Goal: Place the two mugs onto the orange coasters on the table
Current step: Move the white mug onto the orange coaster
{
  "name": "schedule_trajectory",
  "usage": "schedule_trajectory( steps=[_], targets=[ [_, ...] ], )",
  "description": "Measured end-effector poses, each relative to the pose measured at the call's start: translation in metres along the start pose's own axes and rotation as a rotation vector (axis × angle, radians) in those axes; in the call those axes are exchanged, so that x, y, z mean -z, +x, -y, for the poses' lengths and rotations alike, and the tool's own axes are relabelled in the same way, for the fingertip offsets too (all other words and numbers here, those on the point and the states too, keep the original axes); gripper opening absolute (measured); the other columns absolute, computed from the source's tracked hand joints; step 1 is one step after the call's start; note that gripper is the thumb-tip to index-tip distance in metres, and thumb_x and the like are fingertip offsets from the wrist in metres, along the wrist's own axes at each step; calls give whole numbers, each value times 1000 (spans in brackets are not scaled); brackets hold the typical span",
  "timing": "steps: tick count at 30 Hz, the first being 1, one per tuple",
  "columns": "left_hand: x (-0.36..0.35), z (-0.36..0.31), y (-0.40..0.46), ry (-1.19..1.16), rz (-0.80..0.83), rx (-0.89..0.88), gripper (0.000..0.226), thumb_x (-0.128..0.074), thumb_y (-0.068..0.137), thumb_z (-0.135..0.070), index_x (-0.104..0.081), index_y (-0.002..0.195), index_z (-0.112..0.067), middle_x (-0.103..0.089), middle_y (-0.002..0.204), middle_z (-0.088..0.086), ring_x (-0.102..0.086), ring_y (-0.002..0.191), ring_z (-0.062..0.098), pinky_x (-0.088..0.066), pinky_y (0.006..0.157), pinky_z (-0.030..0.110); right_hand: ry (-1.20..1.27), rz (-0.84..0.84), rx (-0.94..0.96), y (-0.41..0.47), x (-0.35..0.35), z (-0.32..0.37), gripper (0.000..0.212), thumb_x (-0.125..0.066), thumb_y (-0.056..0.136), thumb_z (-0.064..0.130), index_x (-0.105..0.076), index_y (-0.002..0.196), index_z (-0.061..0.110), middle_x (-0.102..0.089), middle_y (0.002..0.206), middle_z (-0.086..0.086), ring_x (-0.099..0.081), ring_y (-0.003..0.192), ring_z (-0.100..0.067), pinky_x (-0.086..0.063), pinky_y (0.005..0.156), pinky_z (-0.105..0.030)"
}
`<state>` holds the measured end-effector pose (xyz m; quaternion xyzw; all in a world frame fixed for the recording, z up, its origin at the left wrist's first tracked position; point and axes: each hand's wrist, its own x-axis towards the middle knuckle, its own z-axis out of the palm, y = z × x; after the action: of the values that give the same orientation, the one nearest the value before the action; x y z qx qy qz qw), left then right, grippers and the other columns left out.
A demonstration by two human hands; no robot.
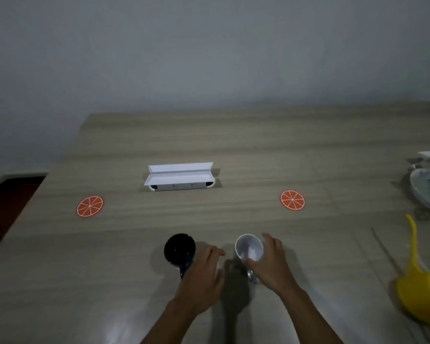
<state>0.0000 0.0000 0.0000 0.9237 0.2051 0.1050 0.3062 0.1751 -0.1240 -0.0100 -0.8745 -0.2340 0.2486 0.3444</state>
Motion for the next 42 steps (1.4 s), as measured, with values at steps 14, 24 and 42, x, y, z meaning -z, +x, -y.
schedule_trajectory(
  steps=[14,24,42],
  targets=[
    [-63,19,1,224,427,244,117,-78,84,-51,1,163,-17,5,173,4,9,159,32,-8,130,52,206,-119,47,-4,-25,-19,85,-97,67,28,-51,139,19,-58,134,0,-60,120,-20,-55,94,-34],
    [-83,3,52,256,515,353,137,-77,76,-66,25,158,-26,30,168,1,25,155,36,-5,121,69,259,-221,46,8,-10,-34,83,-93,75,23,-48,144,18,-58,141,-2,-56,127,-18,-54,101,-32],
    [-141,10,156,367,358,241,102,-20,92,-81,11,163,-14,22,171,9,22,157,32,7,122,68,349,-537,-73,152,84,-57,76,-96,68,17,-56,133,14,-62,130,-6,-60,108,-15,-43,71,4]
  ],
)
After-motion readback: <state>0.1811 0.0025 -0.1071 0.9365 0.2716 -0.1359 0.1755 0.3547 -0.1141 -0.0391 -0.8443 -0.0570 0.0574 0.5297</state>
